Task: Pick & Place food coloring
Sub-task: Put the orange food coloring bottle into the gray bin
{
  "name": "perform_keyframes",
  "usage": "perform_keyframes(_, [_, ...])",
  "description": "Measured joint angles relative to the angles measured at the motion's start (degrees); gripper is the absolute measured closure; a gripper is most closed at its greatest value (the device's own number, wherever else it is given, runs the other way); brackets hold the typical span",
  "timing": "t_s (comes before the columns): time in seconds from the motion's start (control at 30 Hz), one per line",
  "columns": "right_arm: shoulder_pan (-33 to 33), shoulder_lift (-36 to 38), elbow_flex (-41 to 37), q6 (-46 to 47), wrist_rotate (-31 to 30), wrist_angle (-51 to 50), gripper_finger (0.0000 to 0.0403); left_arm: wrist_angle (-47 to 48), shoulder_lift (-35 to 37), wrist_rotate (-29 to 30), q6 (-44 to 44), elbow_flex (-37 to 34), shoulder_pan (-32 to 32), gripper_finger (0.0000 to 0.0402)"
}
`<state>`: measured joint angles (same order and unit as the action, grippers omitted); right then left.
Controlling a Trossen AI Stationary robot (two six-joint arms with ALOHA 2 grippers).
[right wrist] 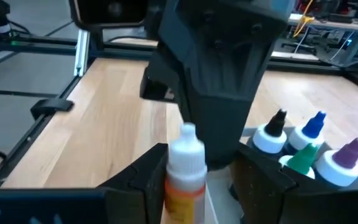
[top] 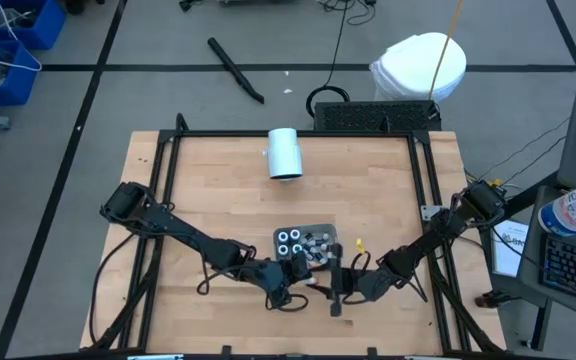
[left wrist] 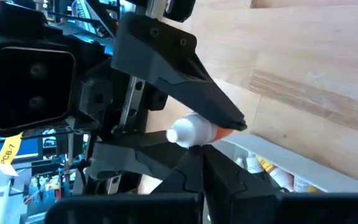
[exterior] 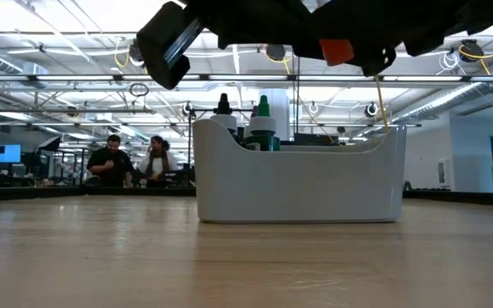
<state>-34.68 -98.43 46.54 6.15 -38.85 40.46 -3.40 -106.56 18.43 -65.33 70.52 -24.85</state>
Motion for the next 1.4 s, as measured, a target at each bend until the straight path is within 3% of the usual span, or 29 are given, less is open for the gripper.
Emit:
perform_keyframes(0.27, [0.26,0.19,0.36,-0.14,-3.77,2.43,0.0265,1.35,-0.60,-1.70,0.07,-0.24,-0.16,0.0397])
perform_keyframes(0.53, [0.22,0.13,0.20,2.41,-12.92,-4.37,0.0393,1.33,-0.31,-0.52,5.88,-0.11,0.06,0.0394])
perform_keyframes(0.63, [-0.29,0.13,0.20,2.60,-11.99,-4.52,0.0387,3.76,-0.31,-0.23,7.66,-0.11,-0.52,0.0396])
perform_keyframes(0.77, [-1.14,0.49,0.54,2.28,-1.62,-5.02,0.0384,6.68,-0.28,2.46,12.06,-0.11,-1.95,0.0397])
perform_keyframes(0.97, [-2.15,-1.98,9.56,6.23,1.61,-22.20,0.0386,15.05,3.18,5.01,22.60,-0.62,-4.69,0.0399])
perform_keyframes(1.13, [-2.19,-8.95,19.85,8.20,5.50,-33.05,0.0371,15.03,8.31,5.67,30.07,-7.35,-7.68,0.0399])
perform_keyframes(1.4, [-2.95,-15.13,30.87,16.05,4.34,-53.06,0.0311,-4.83,16.28,8.79,39.46,-26.88,-15.69,0.0398])
